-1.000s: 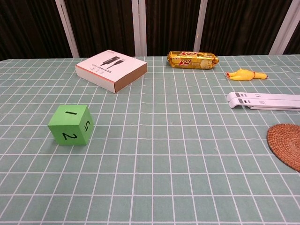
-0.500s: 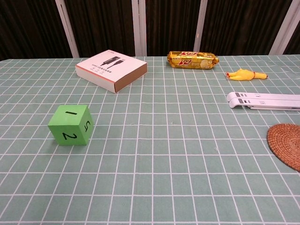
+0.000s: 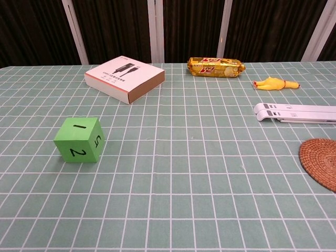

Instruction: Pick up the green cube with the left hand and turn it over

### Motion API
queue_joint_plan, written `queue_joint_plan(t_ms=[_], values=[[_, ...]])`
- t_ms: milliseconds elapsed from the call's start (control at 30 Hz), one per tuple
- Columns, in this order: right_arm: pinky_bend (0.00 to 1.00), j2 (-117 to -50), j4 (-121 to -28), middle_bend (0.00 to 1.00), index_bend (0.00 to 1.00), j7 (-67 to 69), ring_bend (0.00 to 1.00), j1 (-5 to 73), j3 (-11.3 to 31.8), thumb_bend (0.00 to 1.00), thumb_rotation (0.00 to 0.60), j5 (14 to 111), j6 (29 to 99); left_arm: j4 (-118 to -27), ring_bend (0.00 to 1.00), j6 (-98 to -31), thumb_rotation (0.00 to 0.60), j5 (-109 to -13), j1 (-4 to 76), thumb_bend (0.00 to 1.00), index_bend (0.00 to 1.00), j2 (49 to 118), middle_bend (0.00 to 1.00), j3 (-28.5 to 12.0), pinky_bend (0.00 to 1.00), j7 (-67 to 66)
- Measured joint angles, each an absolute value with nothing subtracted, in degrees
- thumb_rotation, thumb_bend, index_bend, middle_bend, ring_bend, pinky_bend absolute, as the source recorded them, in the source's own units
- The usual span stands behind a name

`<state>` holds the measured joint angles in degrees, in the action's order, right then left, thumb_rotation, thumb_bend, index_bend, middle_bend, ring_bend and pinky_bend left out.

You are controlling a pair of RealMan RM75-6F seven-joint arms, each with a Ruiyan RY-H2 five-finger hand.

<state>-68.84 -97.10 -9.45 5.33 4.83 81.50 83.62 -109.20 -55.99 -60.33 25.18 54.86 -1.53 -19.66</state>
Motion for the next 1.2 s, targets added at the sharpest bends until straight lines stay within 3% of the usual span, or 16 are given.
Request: queue_joint_plan(t_ms=[167, 400, 1200], values=[[0.00, -68.8, -97.1, 0.00, 0.05, -9.6, 0.00, 5.3, 5.0, 0.07, 0.600, 81.1, 83.6, -110.4, 0.73, -54.9, 0.600, -51.0, 29.6, 0.85, 0.18, 58.9, 0.84, -0.7, 0.80, -29.5], [0.00, -68.8, -97.3, 0.00, 0.05, -9.9, 0.00, 5.3, 5.3, 0.07, 0.600, 80.3, 83.3, -109.7, 0.73, -54.6, 0.600, -46.1, 33.0, 0.85, 0.18, 65.4, 0.84, -0.1, 0.80, -33.0], [0.00, -68.5, -97.4, 0.00, 0.05, -9.9, 0.00, 5.0, 5.7, 0.07, 0.600, 79.4, 83.5, -110.5, 0.73, -56.4, 0.600, -47.4, 37.3, 0.84, 0.19, 75.0, 0.83, 1.2, 0.80, -35.0]])
